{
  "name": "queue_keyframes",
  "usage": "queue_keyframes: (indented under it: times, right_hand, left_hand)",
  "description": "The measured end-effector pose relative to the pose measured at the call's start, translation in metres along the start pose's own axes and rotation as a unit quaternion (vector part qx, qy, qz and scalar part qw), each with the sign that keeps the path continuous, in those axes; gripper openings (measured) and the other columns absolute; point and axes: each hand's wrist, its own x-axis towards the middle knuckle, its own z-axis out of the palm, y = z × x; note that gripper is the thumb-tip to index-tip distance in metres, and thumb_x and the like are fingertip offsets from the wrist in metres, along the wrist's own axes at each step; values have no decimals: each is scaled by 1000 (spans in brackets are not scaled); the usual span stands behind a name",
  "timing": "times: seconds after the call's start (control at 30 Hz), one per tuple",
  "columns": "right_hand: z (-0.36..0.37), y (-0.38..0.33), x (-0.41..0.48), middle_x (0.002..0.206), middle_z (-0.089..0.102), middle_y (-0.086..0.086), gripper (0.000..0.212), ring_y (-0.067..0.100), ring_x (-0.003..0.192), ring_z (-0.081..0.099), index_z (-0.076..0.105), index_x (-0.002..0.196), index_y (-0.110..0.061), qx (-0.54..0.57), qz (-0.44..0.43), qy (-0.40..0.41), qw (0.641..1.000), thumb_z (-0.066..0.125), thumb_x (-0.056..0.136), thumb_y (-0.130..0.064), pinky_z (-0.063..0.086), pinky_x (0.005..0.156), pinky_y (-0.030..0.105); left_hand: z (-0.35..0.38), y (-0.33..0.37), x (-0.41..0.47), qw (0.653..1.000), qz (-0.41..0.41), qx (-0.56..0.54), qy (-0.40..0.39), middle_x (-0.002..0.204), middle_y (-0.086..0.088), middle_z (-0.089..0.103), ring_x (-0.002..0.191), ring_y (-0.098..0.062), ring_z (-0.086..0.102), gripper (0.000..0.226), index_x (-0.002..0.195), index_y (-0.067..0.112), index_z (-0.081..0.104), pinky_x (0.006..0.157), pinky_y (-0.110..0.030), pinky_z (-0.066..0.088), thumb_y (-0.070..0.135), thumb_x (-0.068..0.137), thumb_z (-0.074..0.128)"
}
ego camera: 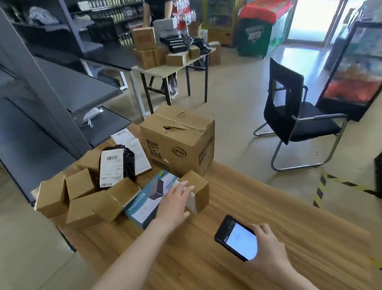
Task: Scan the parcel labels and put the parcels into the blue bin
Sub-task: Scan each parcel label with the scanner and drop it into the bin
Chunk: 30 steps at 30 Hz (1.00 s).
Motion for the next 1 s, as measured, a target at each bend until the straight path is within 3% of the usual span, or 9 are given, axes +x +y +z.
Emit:
queue_keyframes:
  times: [0.13,0.27,0.33,0.47,0.6,0.77,1.0]
  right_hand:
    - [8,-7,15,105,29,-18,91,7,90,35,37,137,-33,22,36,29,999,76,56,-46,32,85,29]
    - [17,-16,27,111,34,-16,89,11,98,44,37,138,-32,14,73,36,997,78,59,-44,33,86,29]
    - [21,-19,31,122,37,-15,90,13,108,47,36,139,-32,28,87,45,995,78,60,-39,36,91,30]
    - [21,-21,33,130,36,-13,91,15,112,48,34,142,-30,20,110,40,993,77,61,-32,38,96,32]
    - [16,-22,32,130,36,-13,92,15,113,47,34,142,-29,22,123,54,991,74,59,-31,38,96,32]
    - [15,-21,31,129,37,-13,91,15,114,47,35,141,-28,22,135,62,989,71,57,-30,36,93,31]
    - [22,-23,31,130,37,-12,93,11,120,44,35,142,-27,5,140,45,989,76,58,-34,36,95,33]
  left_hand:
    - [8,-13,51,991,96,75,-49,162,1,10,149,-22,7,93,154,27,13,119,-37,23,19,83,73]
    - [17,-27,84,976,149,100,-124,163,3,4,149,-22,-1,99,155,28,5,118,-40,26,14,83,72]
    - [19,-31,94,974,167,83,-126,162,2,10,148,-23,6,94,154,27,13,115,-40,28,17,82,72]
    - [26,-34,102,980,187,47,-47,137,-1,43,125,-22,36,81,141,24,36,103,-37,37,53,74,70]
    - [32,-31,100,990,130,-41,-34,118,-3,44,106,-20,46,84,138,25,35,83,-29,43,68,72,63]
    - [36,-29,94,987,47,-142,-61,122,-6,42,105,-24,53,77,137,34,28,75,-28,48,71,76,59]
    - [56,-47,81,949,-42,-237,-201,139,-11,42,124,-27,49,69,147,41,19,98,-39,43,70,88,41]
